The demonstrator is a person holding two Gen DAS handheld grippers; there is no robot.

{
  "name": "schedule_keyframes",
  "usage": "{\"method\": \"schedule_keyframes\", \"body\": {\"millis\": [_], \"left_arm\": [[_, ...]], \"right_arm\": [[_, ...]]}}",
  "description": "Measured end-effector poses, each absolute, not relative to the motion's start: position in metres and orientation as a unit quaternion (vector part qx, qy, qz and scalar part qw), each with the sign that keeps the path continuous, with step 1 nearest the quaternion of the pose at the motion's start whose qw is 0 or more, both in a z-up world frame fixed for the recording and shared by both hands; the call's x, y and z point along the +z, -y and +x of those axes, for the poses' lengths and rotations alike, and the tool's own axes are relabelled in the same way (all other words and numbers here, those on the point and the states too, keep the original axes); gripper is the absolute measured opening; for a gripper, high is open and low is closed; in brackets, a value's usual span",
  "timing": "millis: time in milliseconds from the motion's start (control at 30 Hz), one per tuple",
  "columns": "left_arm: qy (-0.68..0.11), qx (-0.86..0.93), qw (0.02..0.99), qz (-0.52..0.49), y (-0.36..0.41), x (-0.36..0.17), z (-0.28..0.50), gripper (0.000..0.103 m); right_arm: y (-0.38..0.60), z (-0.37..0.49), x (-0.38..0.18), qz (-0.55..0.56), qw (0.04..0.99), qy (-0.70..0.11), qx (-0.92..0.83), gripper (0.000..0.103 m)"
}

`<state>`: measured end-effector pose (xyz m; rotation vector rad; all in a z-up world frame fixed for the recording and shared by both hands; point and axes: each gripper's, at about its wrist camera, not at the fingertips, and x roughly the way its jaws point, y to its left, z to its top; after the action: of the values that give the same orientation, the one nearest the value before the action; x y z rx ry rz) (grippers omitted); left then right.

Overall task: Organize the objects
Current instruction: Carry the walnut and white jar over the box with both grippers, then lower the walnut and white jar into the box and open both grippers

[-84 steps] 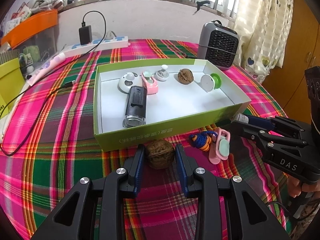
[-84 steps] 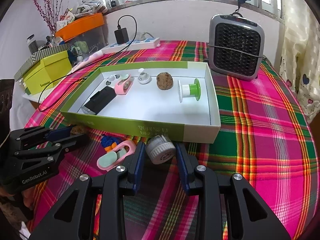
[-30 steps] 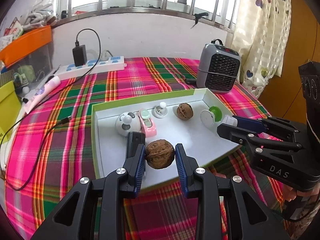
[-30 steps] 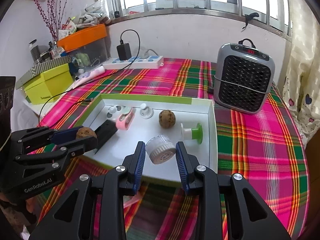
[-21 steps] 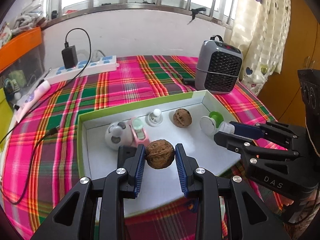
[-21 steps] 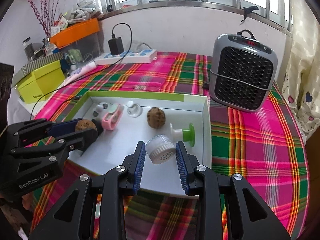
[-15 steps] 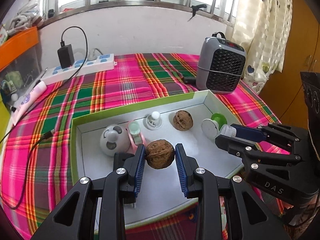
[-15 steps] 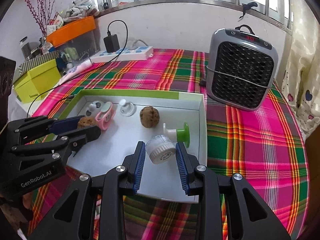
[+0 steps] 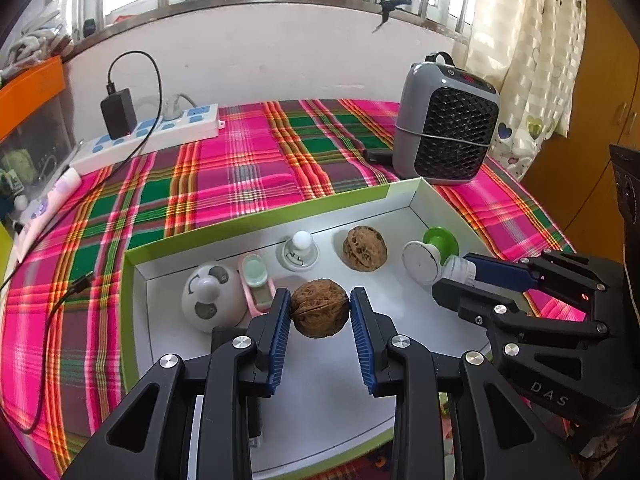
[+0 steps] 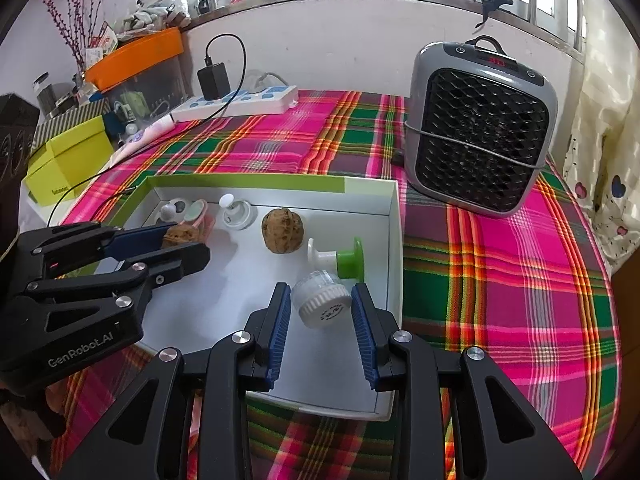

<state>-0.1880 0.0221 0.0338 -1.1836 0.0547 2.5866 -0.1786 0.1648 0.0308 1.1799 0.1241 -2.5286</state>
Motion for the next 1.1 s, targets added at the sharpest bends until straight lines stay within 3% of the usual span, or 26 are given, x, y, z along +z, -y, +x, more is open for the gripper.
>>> {"method": "schedule_keyframes", "body": {"millis": [1100], "left_arm": [[-0.036,0.895,0.138,-0.422,-0.033,0.016,-0.198,0.028]], "right_arm": [[-0.158,-0.179,0.026,0.396,0.161,-0.075,-0.901,0.033]]}}
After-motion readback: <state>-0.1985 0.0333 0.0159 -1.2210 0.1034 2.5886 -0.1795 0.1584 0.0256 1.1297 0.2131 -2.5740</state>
